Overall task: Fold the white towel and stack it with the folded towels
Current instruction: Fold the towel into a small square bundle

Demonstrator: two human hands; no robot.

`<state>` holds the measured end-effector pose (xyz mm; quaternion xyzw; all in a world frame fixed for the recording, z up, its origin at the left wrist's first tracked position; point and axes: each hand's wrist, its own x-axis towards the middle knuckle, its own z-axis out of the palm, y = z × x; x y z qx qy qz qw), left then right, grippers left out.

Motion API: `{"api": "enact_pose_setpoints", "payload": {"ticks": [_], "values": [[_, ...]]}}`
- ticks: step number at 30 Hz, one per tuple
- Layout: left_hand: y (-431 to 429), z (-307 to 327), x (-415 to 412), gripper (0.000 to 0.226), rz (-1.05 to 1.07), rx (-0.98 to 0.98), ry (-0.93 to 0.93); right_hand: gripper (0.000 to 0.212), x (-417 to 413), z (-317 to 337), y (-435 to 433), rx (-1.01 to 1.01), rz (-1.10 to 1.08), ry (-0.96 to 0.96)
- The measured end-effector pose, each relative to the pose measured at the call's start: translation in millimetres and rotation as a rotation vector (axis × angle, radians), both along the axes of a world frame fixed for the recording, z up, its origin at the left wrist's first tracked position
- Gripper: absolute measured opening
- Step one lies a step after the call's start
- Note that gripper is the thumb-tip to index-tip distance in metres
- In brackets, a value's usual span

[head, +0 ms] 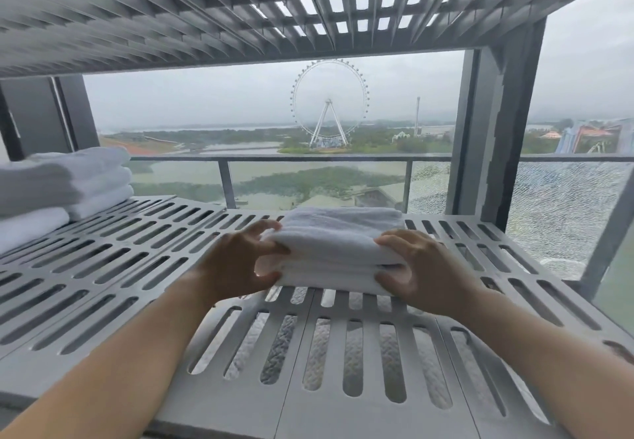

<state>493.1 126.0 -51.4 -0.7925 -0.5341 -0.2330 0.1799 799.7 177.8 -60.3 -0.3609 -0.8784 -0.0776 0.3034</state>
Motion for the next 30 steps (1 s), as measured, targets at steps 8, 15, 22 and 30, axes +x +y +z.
{"api": "enact_pose_setpoints", "payload": {"ticks": [8, 15, 22, 30], "values": [[1.6, 4.4, 0.6, 0.050, -0.077, -0.083, -0.101, 0.062, -24.9, -0.2, -1.6, -0.157, -0.084, 0.025], [2.2, 4.9, 0.8, 0.033, 0.091, -0.032, 0.073, 0.062, -28.0, -8.0, -4.9, -0.053, -0.086, 0.018], [-1.6, 16.0, 7.8, 0.023, 0.109, 0.018, 0.541, 0.059, -28.9, -11.3, -3.2, 0.005, -0.071, 0.011], [33.9, 18.6, 5.8, 0.037, 0.062, 0.032, 1.178, 0.058, -26.6, -11.4, 5.9, 0.023, -0.041, -0.002]]}}
